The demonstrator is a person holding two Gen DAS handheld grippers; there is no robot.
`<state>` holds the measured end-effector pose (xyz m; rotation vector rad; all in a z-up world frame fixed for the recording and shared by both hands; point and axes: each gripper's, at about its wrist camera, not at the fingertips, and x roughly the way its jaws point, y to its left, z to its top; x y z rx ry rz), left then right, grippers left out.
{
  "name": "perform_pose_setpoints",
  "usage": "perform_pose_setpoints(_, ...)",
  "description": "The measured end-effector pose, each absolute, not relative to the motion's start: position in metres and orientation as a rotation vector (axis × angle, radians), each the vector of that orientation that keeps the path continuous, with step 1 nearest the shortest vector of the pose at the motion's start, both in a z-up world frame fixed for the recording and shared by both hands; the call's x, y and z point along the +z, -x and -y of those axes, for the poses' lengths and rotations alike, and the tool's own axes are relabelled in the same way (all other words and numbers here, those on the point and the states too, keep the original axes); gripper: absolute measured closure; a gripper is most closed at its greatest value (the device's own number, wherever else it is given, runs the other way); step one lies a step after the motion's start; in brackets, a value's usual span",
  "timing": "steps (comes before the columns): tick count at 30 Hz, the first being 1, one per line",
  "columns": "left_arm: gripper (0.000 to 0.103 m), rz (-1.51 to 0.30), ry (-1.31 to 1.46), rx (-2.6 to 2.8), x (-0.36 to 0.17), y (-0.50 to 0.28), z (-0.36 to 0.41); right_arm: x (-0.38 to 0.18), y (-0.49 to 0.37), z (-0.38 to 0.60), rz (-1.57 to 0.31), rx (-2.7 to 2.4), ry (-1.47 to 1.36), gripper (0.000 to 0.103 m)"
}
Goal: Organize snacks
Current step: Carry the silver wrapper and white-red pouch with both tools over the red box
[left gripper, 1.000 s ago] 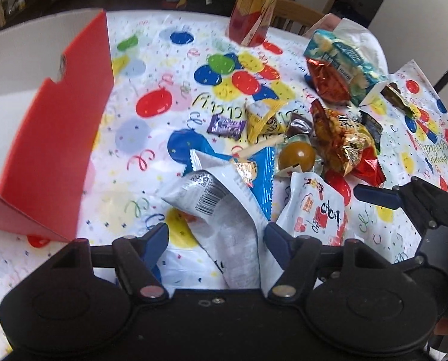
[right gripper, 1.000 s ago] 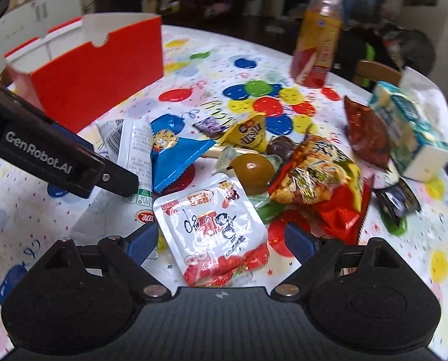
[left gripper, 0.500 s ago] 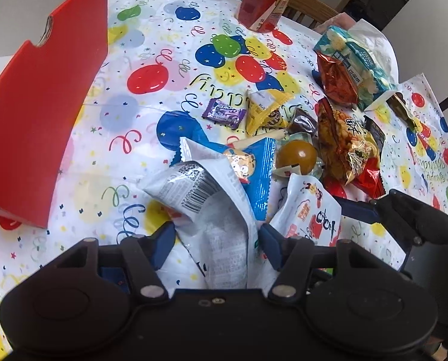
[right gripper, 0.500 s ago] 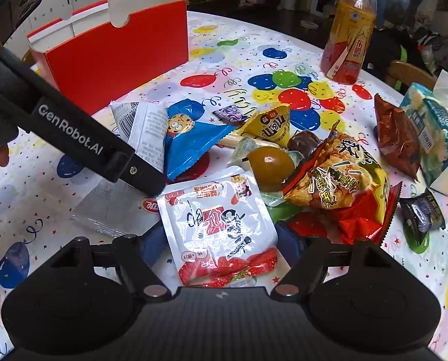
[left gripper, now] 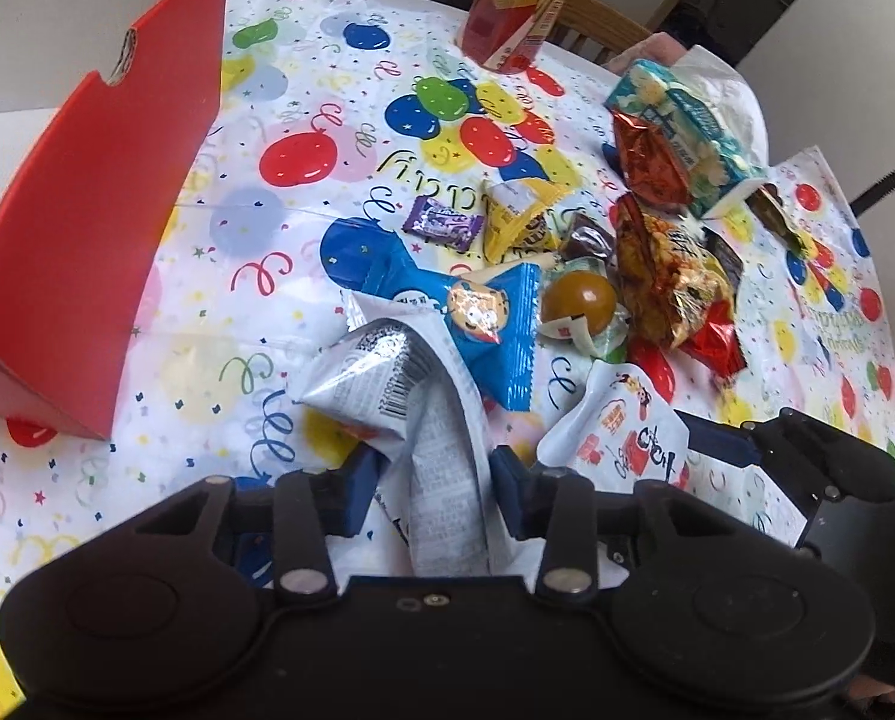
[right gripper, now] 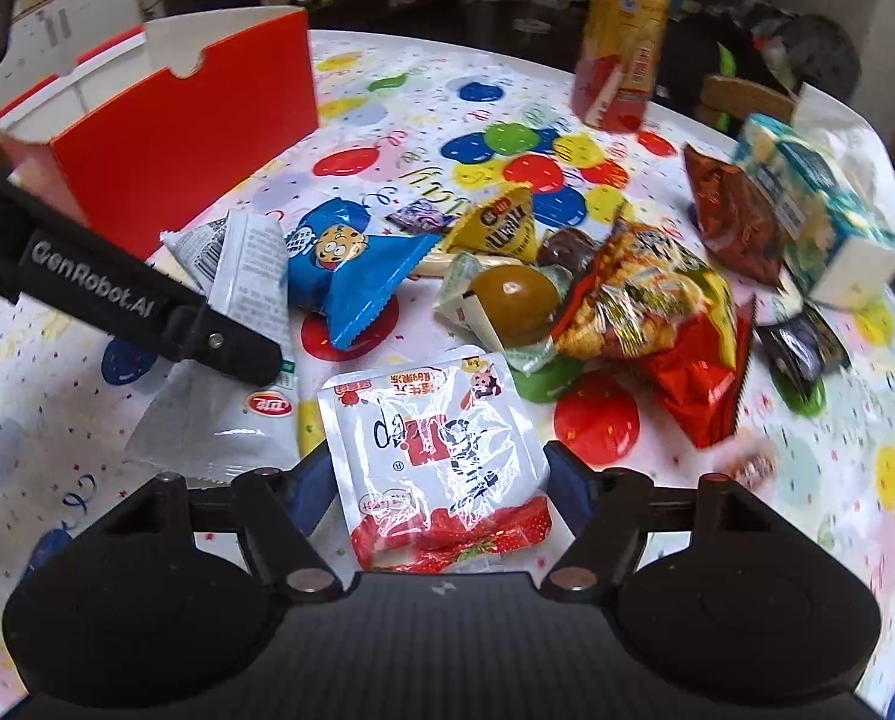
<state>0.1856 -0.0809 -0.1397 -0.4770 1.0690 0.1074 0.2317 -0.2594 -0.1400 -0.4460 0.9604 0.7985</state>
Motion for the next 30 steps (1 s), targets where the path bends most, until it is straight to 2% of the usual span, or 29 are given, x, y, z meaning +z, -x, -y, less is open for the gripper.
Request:
perform_pose_setpoints(12,0.066,-1.063,0.406,-0.011,-0.12,-0.156,0.067,-0.1,-0.193,0.251,-0.968,0.646,0.353,0.032)
perform_pose_setpoints(30,0.066,-1.01,0.31,-0.078,-0.03,-0.11,-0.01,-0.012,-0.157,0.159,-0.885,0.591,0.281,0.032)
